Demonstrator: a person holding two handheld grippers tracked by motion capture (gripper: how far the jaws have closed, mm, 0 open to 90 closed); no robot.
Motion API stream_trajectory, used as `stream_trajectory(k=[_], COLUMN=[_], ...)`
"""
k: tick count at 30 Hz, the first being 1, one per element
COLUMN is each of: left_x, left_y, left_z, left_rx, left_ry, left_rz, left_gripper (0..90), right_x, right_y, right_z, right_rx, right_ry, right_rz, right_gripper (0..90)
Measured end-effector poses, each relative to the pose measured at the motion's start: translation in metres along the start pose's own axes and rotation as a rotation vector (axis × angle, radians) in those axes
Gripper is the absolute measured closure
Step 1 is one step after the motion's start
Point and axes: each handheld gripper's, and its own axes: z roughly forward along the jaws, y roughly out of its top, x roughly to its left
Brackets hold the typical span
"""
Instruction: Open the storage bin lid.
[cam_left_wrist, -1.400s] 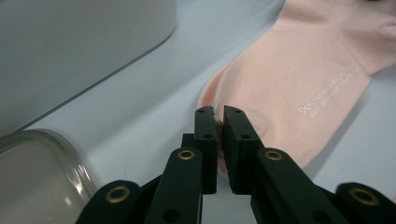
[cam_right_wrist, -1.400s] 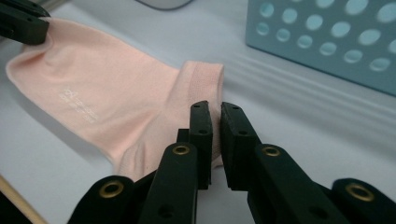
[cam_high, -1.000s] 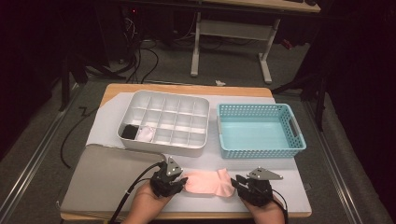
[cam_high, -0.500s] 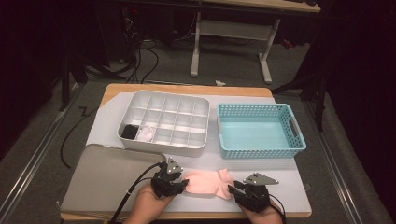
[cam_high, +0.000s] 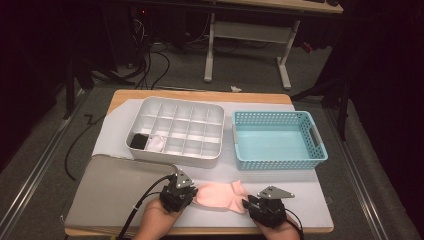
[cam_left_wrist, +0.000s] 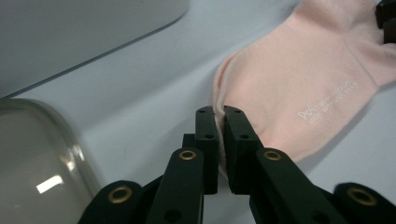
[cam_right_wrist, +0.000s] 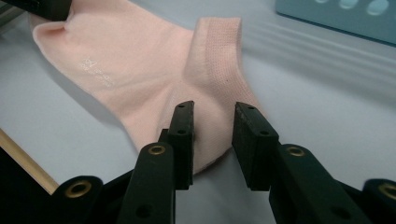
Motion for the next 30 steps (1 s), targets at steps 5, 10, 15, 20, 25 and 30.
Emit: stream_trajectory(k=[5, 10, 15, 20, 25, 30], left_x=[0.011, 0.023, 0.03, 0.032, 0.032, 0.03], left_y=[-0.005, -0.014, -0.021, -0.024, -0.023, -0.018], left_z=[-0.011, -0.025, -0.034, -0.035, -0.036, -0.041], left_rx=[-0.008, -0.008, -0.019, -0.038, -0.045, -0.052], left_ry=[0.029, 0.058, 0.081, 0.091, 0.083, 0.077], left_rz=[-0.023, -0.055, -0.078, -0.093, -0.099, -0.08], left_gripper=[84.9, 84.8, 84.7, 84.6, 84.3, 83.7], right_x=[0.012, 0.024, 0.033, 0.04, 0.053, 0.053], right_y=[0.009, 0.019, 0.025, 0.036, 0.043, 0.04], right_z=[0.009, 0.02, 0.03, 0.023, 0.027, 0.042], right_rx=[0.0, 0.003, 0.002, -0.041, -0.047, 0.011], right_ry=[0.017, 0.043, 0.067, 0.074, 0.088, 0.08], right_rz=[-0.02, -0.058, -0.074, -0.093, -0.143, -0.155], right_gripper=[69.5, 69.7, 69.3, 73.4, 78.5, 80.7])
